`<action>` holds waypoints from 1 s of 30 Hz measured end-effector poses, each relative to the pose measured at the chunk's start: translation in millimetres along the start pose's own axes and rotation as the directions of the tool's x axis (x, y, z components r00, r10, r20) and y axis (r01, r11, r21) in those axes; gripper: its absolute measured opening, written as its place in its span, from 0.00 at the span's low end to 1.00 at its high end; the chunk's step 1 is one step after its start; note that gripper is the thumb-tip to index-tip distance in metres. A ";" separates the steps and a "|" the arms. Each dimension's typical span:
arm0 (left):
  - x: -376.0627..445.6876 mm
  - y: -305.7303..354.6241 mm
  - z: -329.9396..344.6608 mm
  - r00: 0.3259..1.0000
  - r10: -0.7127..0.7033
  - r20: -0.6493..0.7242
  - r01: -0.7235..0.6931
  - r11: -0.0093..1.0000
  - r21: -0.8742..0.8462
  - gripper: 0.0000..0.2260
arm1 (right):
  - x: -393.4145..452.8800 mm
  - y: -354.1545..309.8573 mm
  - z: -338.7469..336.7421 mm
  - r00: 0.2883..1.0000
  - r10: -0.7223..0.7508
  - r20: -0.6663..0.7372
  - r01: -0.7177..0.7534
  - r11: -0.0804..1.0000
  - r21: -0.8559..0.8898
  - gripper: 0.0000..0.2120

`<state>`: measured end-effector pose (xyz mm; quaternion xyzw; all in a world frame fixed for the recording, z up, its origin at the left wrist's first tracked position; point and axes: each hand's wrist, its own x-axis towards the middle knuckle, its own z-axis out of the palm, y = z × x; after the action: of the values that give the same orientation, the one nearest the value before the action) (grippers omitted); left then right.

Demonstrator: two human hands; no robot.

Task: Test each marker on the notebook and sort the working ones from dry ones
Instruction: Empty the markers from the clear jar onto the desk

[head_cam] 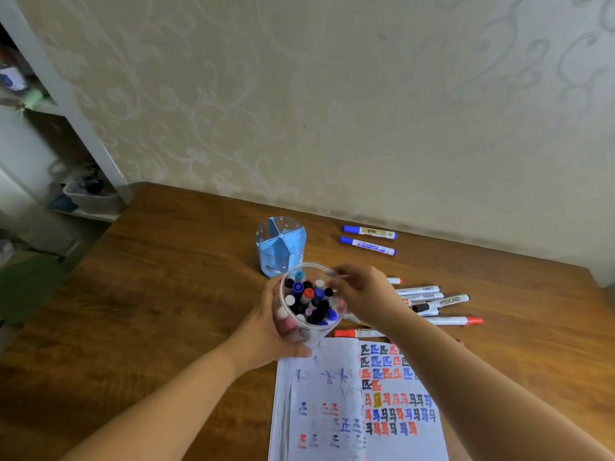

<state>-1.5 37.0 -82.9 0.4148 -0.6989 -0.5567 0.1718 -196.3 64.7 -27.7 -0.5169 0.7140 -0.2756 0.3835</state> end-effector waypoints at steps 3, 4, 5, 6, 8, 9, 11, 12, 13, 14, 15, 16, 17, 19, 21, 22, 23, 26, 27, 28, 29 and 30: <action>1.8 15.5 6.6 0.999 0.054 -0.002 -0.054 0.996 0.067 0.48 | -11.4 13.7 -6.1 0.997 0.079 -0.015 -0.075 0.981 0.181 0.07; 2.4 22.7 7.0 0.998 0.066 0.006 -0.067 0.991 0.117 0.47 | -15.1 18.1 -7.9 0.994 0.111 0.006 -0.109 0.964 0.243 0.07; 3.5 29.9 6.7 0.998 0.067 0.013 -0.068 0.983 0.173 0.46 | -19.4 20.9 -10.0 0.989 0.145 0.037 -0.149 0.938 0.313 0.08; 5.7 35.7 6.3 0.998 0.065 0.020 -0.068 0.970 0.233 0.46 | -22.5 23.6 -12.3 0.985 0.163 0.063 -0.174 0.910 0.375 0.10; 12.4 47.9 6.3 0.996 0.073 0.041 -0.083 0.913 0.398 0.47 | -26.0 28.3 -20.2 0.983 0.170 0.066 -0.182 0.884 0.430 0.14; 17.6 54.0 7.7 0.995 0.079 0.056 -0.096 0.860 0.502 0.48 | -28.2 29.1 -24.9 0.983 0.171 0.073 -0.185 0.875 0.447 0.15; 27.4 68.2 12.8 0.991 0.079 0.110 -0.134 0.695 0.707 0.49 | -31.6 32.8 -30.3 0.975 0.190 0.119 -0.224 0.831 0.509 0.14; 31.8 75.1 17.0 0.986 0.084 0.142 -0.164 0.600 0.783 0.48 | -33.1 35.9 -31.2 0.965 0.212 0.156 -0.263 0.789 0.556 0.16; 36.3 80.5 21.6 0.980 0.102 0.170 -0.198 0.512 0.836 0.47 | -33.0 42.4 -30.8 0.953 0.236 0.188 -0.302 0.743 0.598 0.20; 40.8 85.8 27.4 0.973 0.122 0.195 -0.229 0.433 0.872 0.47 | -32.0 51.1 -29.1 0.942 0.263 0.209 -0.336 0.705 0.625 0.23; 45.2 90.2 33.9 0.968 0.131 0.212 -0.246 0.362 0.899 0.47 | -32.6 57.6 -27.5 0.931 0.289 0.223 -0.363 0.671 0.647 0.25; 49.2 93.5 40.9 0.965 0.130 0.227 -0.256 0.300 0.919 0.46 | -33.0 63.8 -26.1 0.918 0.319 0.235 -0.391 0.632 0.669 0.26; 52.6 95.7 47.7 0.963 0.115 0.242 -0.264 0.246 0.933 0.46 | -33.9 69.1 -26.0 0.901 0.354 0.251 -0.422 0.583 0.695 0.27; 58.3 100.2 60.7 0.958 0.080 0.276 -0.286 0.167 0.944 0.45 | -34.8 79.5 -29.0 0.871 0.417 0.260 -0.460 0.507 0.729 0.28; 64.2 101.4 68.8 0.953 0.075 0.294 -0.302 0.148 0.942 0.45 | -33.4 89.1 -35.4 0.856 0.446 0.261 -0.471 0.464 0.750 0.27; 67.6 101.2 70.9 0.951 0.083 0.296 -0.306 0.150 0.940 0.45 | -31.8 93.3 -39.1 0.856 0.443 0.264 -0.468 0.452 0.759 0.27; 71.3 100.6 72.3 0.951 0.095 0.295 -0.307 0.151 0.940 0.45 | -29.4 97.4 -42.7 0.859 0.435 0.269 -0.466 0.450 0.762 0.26; 82.4 105.6 74.1 0.954 0.095 0.286 -0.297 0.132 0.946 0.45 | -19.5 102.1 -52.3 0.874 0.402 0.275 -0.449 0.447 0.774 0.24; 86.6 108.6 75.2 0.953 0.086 0.291 -0.300 0.109 0.948 0.45 | -15.5 102.6 -53.9 0.872 0.404 0.276 -0.450 0.436 0.779 0.24; 90.5 111.9 77.2 0.949 0.079 0.305 -0.310 0.066 0.948 0.44 | -10.4 105.5 -54.0 0.869 0.411 0.275 -0.448 0.418 0.790 0.24; 93.9 114.3 80.4 0.941 0.083 0.328 -0.330 0.007 0.944 0.43 | -6.2 108.6 -53.0 0.861 0.425 0.279 -0.450 0.385 0.806 0.25; 96.5 116.1 84.1 0.930 0.089 0.357 -0.353 -0.059 0.934 0.42 | -2.3 112.9 -51.7 0.849 0.442 0.290 -0.461 0.349 0.816 0.26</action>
<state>-163.3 20.2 -24.4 0.2384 -0.9533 0.1068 -0.1519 -298.4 102.2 -87.6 -0.0389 0.5869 -0.4732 0.6558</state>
